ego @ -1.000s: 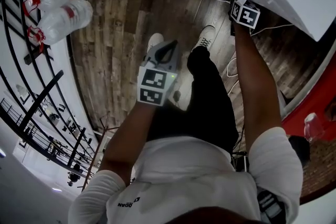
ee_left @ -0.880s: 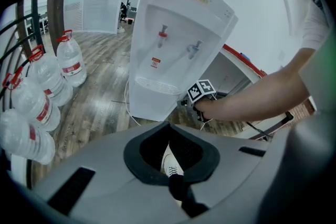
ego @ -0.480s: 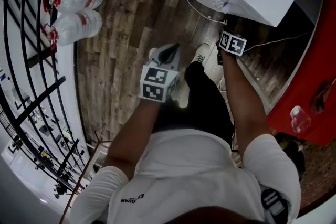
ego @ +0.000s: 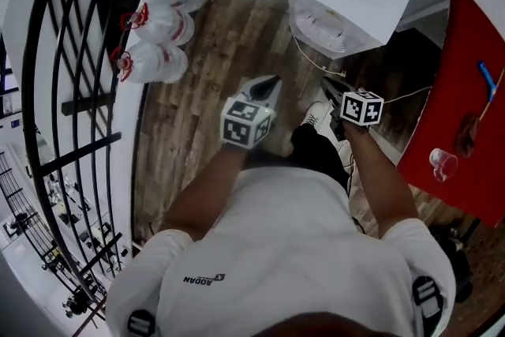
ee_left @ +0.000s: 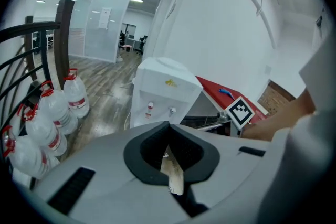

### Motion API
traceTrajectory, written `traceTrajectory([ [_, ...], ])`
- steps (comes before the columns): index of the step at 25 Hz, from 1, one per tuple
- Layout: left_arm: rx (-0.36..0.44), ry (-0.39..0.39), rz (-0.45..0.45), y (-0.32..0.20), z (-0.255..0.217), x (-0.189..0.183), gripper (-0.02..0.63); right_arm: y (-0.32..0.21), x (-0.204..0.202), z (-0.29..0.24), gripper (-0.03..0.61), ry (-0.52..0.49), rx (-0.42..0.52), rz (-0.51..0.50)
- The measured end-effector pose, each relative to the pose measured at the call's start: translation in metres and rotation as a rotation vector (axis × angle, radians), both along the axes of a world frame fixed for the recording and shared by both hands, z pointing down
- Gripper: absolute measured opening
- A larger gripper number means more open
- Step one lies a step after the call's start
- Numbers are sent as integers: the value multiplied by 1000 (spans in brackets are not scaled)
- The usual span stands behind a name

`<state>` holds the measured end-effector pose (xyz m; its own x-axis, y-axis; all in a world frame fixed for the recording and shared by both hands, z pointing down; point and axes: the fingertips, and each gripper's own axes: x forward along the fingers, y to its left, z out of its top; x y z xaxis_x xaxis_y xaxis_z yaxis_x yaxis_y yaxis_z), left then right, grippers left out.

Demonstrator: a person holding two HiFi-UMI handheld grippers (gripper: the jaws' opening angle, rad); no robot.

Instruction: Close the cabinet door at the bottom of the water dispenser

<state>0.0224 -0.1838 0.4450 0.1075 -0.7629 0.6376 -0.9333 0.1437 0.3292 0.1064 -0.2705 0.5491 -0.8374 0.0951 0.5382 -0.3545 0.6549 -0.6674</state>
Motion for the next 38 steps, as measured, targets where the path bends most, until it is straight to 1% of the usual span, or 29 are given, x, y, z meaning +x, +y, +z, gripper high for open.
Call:
traceTrajectory([
  [2,24,6,47,12,-20,2,-3,24,-1,-47,23,-63,22,-18],
  [5,69,24,114,34,-49,4,-3,61,0,-102,23,-108,56,12],
  [8,121,39,186,60,-75,4,-3,101,-1,-145,23,-147,73,73],
  [10,148,29,222,79,-89,-1,-3,127,-5,-171,23,-190,86,112],
  [12,175,25,248,98,-104,-6,-3,149,-5,-194,23,-227,120,158],
  [15,228,40,293,125,-125,-9,-3,175,4,-219,23,-243,193,242],
  [18,262,45,335,151,-140,-11,-3,199,14,-236,23,-226,262,299],
  [21,279,56,355,169,-146,-8,-3,223,24,-251,23,-206,314,334],
  [27,303,64,373,178,-156,6,-3,249,39,-286,23,-215,426,376],
  [31,332,44,391,186,-168,20,-3,256,49,-284,22,-202,427,377],
  [35,334,42,354,191,-172,31,-3,259,65,-277,21,-171,419,361],
  [38,323,47,335,197,-168,45,-3,265,77,-277,21,-164,440,332],
])
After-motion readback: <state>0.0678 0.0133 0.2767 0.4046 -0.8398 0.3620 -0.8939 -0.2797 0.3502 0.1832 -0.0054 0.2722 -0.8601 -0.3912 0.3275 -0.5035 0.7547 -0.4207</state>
